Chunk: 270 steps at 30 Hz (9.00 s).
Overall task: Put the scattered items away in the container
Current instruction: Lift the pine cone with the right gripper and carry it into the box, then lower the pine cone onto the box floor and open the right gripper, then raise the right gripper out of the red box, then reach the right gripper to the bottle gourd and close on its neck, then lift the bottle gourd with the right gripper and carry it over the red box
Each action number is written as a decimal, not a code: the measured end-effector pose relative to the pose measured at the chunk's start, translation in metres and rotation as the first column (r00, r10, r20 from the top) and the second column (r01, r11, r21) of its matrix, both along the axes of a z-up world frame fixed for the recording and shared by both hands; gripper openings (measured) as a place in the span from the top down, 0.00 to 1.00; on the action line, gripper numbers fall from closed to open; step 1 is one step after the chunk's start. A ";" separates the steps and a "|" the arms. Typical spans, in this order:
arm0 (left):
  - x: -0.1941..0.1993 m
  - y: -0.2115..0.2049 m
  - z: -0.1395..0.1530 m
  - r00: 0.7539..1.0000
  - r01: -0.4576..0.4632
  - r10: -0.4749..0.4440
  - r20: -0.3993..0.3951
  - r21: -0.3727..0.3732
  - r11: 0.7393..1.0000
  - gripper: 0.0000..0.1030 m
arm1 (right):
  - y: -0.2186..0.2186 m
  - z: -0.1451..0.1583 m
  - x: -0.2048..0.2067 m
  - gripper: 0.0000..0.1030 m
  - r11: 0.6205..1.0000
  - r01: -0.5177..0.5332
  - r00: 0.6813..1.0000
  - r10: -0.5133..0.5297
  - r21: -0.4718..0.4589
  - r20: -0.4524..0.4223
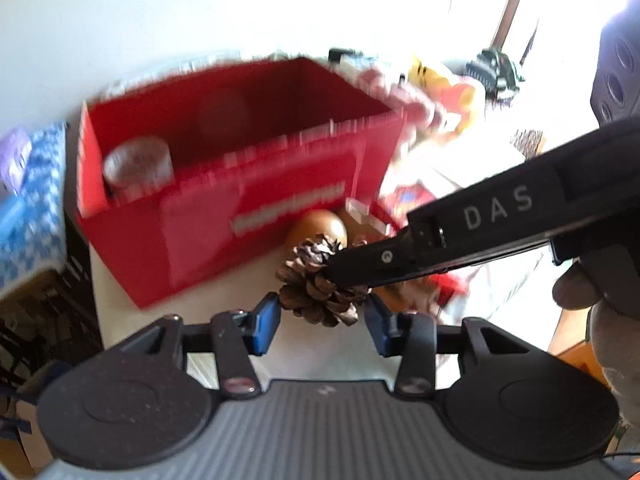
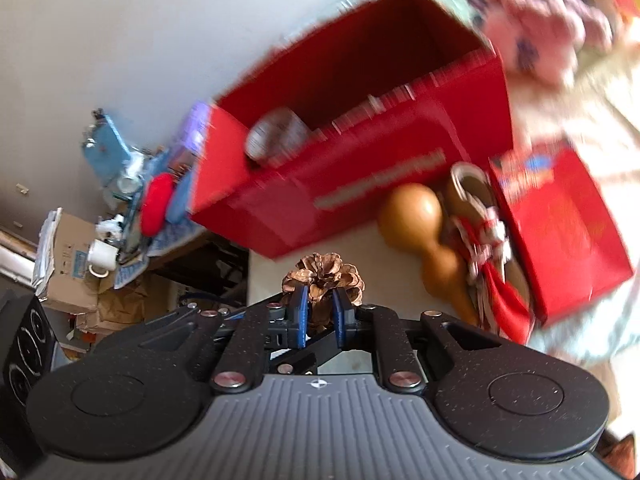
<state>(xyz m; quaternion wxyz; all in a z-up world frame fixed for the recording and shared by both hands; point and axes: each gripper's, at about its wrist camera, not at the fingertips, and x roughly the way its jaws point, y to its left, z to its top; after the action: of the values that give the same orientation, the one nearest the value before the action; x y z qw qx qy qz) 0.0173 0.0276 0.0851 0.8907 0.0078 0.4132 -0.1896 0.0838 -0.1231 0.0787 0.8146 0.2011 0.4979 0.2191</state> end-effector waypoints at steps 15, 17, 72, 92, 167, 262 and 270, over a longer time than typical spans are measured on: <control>0.095 -0.019 0.052 0.984 -0.153 0.150 0.096 0.027 0.988 0.57 | -0.016 0.054 0.093 0.86 0.980 -0.197 0.970 0.192 0.020 0.148; 0.114 -0.020 0.049 0.980 -0.188 0.185 0.078 0.033 0.982 0.57 | -0.014 0.052 0.112 0.86 0.973 -0.231 0.963 0.227 0.009 0.147; 0.174 0.043 -0.015 0.934 -0.077 0.155 -0.321 0.242 0.967 0.34 | 0.105 -0.073 0.228 0.88 0.824 -0.567 0.759 0.531 0.020 -0.377; 0.184 0.047 -0.022 0.940 -0.131 0.192 -0.281 0.221 0.966 0.34 | 0.109 -0.063 0.226 0.72 0.835 -0.550 0.796 0.525 -0.001 -0.301; 0.111 -0.031 0.038 0.728 -0.676 0.679 0.093 0.263 0.689 0.03 | -0.027 0.049 0.122 0.36 0.949 -0.211 0.933 0.267 -0.236 0.241; 0.065 -0.041 -0.101 0.854 -0.441 0.433 -0.288 0.038 0.897 0.63 | -0.009 -0.093 0.092 0.69 0.907 -0.421 0.893 0.411 -0.018 -0.184; 0.061 -0.043 -0.101 0.869 -0.415 0.409 -0.278 0.041 0.909 0.63 | -0.001 -0.095 0.088 0.70 0.905 -0.426 0.888 0.412 -0.025 -0.203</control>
<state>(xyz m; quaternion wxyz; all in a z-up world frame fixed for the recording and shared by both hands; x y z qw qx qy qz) 0.0781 -0.0152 -0.0154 0.8429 -0.1164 0.5254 0.0013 0.1720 -0.1243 -0.0162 0.7024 0.0811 0.6134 0.3518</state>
